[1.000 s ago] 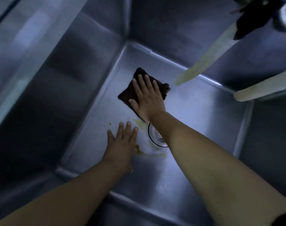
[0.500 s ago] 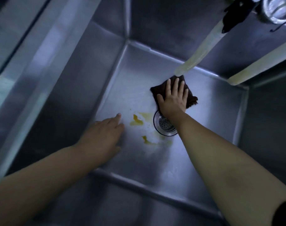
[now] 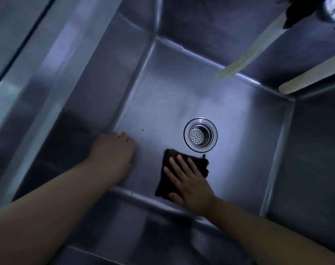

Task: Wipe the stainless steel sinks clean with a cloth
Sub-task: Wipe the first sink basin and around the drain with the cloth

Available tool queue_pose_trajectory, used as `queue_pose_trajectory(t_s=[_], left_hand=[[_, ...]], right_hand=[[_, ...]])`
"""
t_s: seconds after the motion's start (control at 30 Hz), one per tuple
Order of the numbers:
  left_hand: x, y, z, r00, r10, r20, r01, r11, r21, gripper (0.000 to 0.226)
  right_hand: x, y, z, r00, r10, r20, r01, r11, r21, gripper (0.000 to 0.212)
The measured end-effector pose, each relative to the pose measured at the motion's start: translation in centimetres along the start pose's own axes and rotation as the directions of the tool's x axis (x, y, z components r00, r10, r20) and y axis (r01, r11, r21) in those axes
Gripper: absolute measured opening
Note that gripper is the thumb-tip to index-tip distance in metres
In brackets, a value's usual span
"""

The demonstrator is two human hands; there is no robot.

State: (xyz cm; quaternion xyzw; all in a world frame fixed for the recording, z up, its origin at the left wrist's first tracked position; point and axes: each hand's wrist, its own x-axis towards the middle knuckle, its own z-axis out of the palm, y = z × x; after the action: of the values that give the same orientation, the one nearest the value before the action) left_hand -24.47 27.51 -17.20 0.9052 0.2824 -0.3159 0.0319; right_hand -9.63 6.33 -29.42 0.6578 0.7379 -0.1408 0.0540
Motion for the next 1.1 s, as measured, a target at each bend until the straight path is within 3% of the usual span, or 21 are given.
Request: queue_pose_trajectory(t_s=[0.2,0.43,0.57,0.73,0.8,0.9,1.0,1.1], left_hand=[[0.8,-0.9,0.7,0.997,-0.071,0.017,0.072,0.995,-0.069,0.049],[1.3,-1.1,1.3,0.997,-0.083,-0.007,0.082,0.99,-0.111,0.039],[1.5,-1.3,1.4,0.997,-0.075,-0.003,0.074,0.987,-0.143,0.04],[1.4,-1.2,1.2,0.993,-0.111,0.028,0.114,0.968,-0.223,0.049],[1.2,-1.1,1.2,0.994,-0.094,0.055,0.106,0.951,-0.291,0.058],[1.0,-0.3,1.2,0.997,0.012,0.077,0.018,0.927,-0.375,0.069],[3.3,1.3,1.0,0.988,0.15,0.039,-0.133,0.95,-0.282,0.073],[7.8,3.2,0.8,0.979,0.193,-0.071,-0.203,0.96,-0.191,0.072]], right_hand=[[2.6,0.9,-0.7,0.999,-0.035,-0.017,0.035,0.999,0.009,0.076],[15.9,5.4,-4.1,0.973,0.228,-0.031,-0.228,0.974,0.002,0.08],[19.5,5.9,-4.8,0.957,0.285,-0.044,-0.285,0.958,0.004,0.077],[16.8,3.5,-4.3,0.973,0.232,-0.018,-0.23,0.97,0.079,0.077],[14.7,3.0,-4.6,0.977,0.212,-0.021,-0.203,0.955,0.217,0.077],[9.6,3.8,-5.8,0.951,0.298,-0.08,-0.239,0.876,0.418,0.077],[3.6,4.6,-7.3,0.925,0.378,-0.049,-0.299,0.799,0.521,0.082],[-0.9,4.7,-8.5,0.889,0.458,-0.003,-0.374,0.73,0.572,0.087]])
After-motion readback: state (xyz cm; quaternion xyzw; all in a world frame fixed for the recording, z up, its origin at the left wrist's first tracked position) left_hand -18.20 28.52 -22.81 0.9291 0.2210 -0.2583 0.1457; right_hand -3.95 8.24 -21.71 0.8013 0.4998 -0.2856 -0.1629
